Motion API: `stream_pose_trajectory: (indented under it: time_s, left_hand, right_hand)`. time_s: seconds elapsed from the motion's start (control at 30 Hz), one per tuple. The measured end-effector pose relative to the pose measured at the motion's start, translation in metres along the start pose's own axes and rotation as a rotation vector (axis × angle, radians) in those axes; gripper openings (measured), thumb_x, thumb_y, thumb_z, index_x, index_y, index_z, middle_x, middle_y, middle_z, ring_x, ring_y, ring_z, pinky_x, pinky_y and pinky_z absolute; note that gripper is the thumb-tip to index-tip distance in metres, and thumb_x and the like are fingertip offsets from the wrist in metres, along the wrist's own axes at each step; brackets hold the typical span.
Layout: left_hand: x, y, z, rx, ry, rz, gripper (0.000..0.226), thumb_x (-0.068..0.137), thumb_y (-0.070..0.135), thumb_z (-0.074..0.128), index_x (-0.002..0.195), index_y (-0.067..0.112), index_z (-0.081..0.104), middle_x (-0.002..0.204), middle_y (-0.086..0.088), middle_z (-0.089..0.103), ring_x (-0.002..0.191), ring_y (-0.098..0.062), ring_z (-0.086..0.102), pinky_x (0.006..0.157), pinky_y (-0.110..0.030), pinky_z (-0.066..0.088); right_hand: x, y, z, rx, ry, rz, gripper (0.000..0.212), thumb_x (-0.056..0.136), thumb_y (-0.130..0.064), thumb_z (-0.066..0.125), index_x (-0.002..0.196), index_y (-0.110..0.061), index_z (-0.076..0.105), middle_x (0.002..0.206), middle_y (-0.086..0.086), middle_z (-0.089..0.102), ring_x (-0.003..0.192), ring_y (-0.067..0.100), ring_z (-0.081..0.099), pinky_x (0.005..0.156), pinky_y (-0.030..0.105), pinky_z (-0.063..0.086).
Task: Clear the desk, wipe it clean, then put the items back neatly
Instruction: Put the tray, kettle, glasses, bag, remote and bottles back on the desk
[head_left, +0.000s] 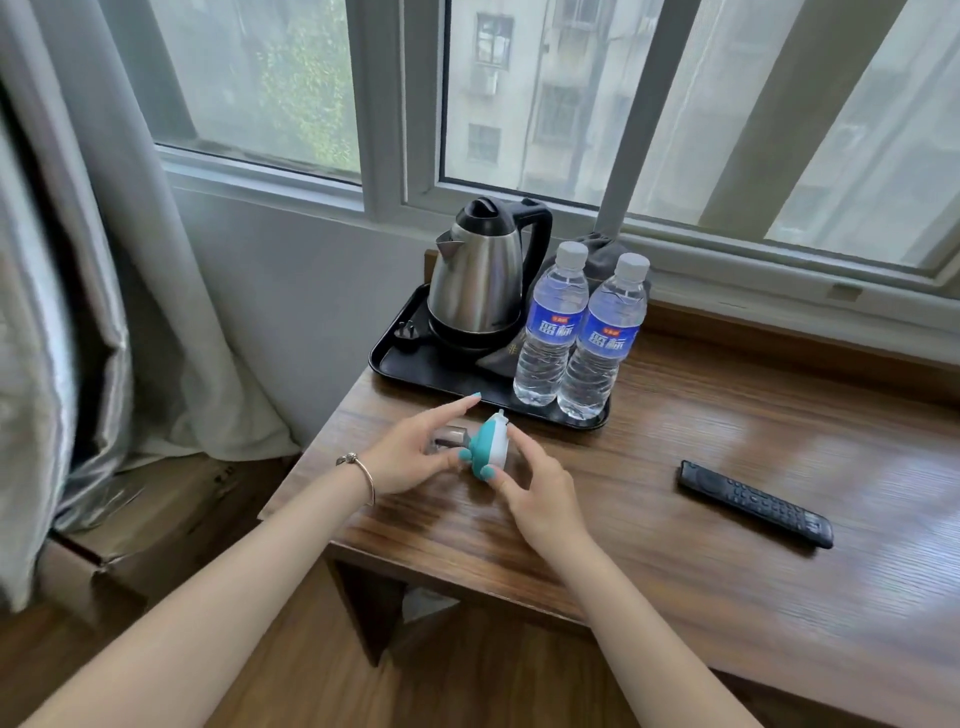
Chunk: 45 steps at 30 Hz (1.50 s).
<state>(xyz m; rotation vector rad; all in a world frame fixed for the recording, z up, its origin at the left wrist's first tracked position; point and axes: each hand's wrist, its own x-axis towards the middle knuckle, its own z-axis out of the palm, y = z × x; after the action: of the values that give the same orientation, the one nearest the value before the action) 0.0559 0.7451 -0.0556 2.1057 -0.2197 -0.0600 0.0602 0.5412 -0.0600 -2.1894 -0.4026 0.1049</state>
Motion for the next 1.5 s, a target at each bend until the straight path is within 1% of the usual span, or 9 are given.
stream_pose_trajectory:
  time_s: [0.1,0.27,0.57,0.7,0.93,1.07,1.17,1.33,1.5]
  left_hand:
    - [-0.002,-0.002,0.003,0.088,0.075,0.009,0.068,0.087,0.012,0.069,0.137,0.042,0.034,0.132,0.006,0.055,0.093,-0.002,0.053,0.084,-0.007,0.042]
    - [-0.003,-0.006,0.011,0.152,0.142,0.062,0.055,0.083,0.001,0.070,0.133,0.018,0.055,0.118,-0.001,0.058,0.096,0.008,0.053,0.078,-0.003,0.039]
    - [-0.023,0.000,0.006,-0.192,0.366,-0.009,0.049,0.079,0.001,0.074,0.116,0.030,0.063,0.120,0.001,0.061,0.111,-0.007,0.060,0.093,-0.019,0.049]
    - [-0.018,0.005,-0.002,-0.255,0.418,0.019,0.045,0.077,0.002,0.076,0.115,0.024,0.064,0.119,0.002,0.062,0.109,-0.005,0.062,0.093,-0.018,0.050]
    - [0.004,-0.005,-0.028,-0.241,0.531,0.131,0.040,0.076,0.002,0.078,0.112,0.015,0.066,0.112,-0.004,0.062,0.098,-0.002,0.063,0.089,-0.015,0.048]
    - [0.018,-0.013,-0.050,-0.193,0.496,0.177,0.040,0.074,0.010,0.081,0.106,0.029,0.065,0.107,0.008,0.062,0.099,0.000,0.060,0.088,-0.019,0.050]
    - [0.026,-0.020,-0.074,-0.342,0.410,0.136,0.046,0.075,0.008,0.080,0.115,0.024,0.063,0.112,0.003,0.065,0.107,-0.003,0.060,0.091,-0.024,0.052]
    - [0.045,-0.033,-0.125,-0.314,0.344,0.089,0.061,0.086,0.006,0.069,0.140,0.019,0.045,0.121,-0.003,0.064,0.114,-0.009,0.060,0.103,-0.020,0.043]
    - [0.080,-0.040,-0.151,-0.275,0.284,0.095,0.053,0.089,-0.003,0.061,0.137,0.018,0.051,0.134,-0.005,0.056,0.126,-0.014,0.051,0.104,-0.016,0.038]
  right_hand:
    - [-0.001,-0.001,0.003,-0.014,0.004,-0.009,0.063,0.091,-0.024,0.068,0.148,-0.021,0.042,0.136,0.001,0.059,0.125,0.022,0.051,0.105,0.030,0.036]
    - [-0.005,-0.001,0.009,0.013,0.048,-0.009,0.056,0.095,-0.009,0.058,0.148,-0.019,0.042,0.135,0.002,0.060,0.128,0.025,0.052,0.112,0.048,0.036]
    - [-0.004,-0.027,0.004,0.433,0.017,0.075,0.050,0.097,0.000,0.053,0.144,-0.017,0.046,0.134,-0.016,0.051,0.111,-0.016,0.054,0.097,0.008,0.043]
    - [0.009,-0.044,0.012,0.636,0.049,0.137,0.043,0.098,-0.014,0.058,0.139,-0.022,0.053,0.124,-0.005,0.067,0.109,0.007,0.065,0.096,0.034,0.054]
    - [0.044,-0.073,0.041,0.796,0.165,0.180,0.058,0.086,-0.004,0.072,0.139,-0.019,0.053,0.113,0.009,0.072,0.096,0.010,0.069,0.088,0.036,0.057]
    - [0.070,-0.085,0.048,0.838,0.278,0.138,0.044,0.084,0.001,0.072,0.117,-0.027,0.065,0.108,0.015,0.073,0.095,0.019,0.070,0.092,0.045,0.056]
    - [0.087,-0.091,0.051,0.774,0.283,0.082,0.048,0.082,0.001,0.074,0.122,-0.022,0.063,0.109,0.015,0.072,0.098,0.019,0.071,0.091,0.042,0.056]
    - [0.119,-0.094,0.051,0.619,0.278,0.113,0.052,0.078,0.004,0.077,0.124,-0.006,0.055,0.118,0.013,0.067,0.093,0.007,0.068,0.084,0.022,0.056]
    - [0.153,-0.088,0.047,0.478,0.191,0.176,0.050,0.077,0.007,0.077,0.121,-0.003,0.056,0.121,0.014,0.066,0.096,0.011,0.067,0.077,0.014,0.054]
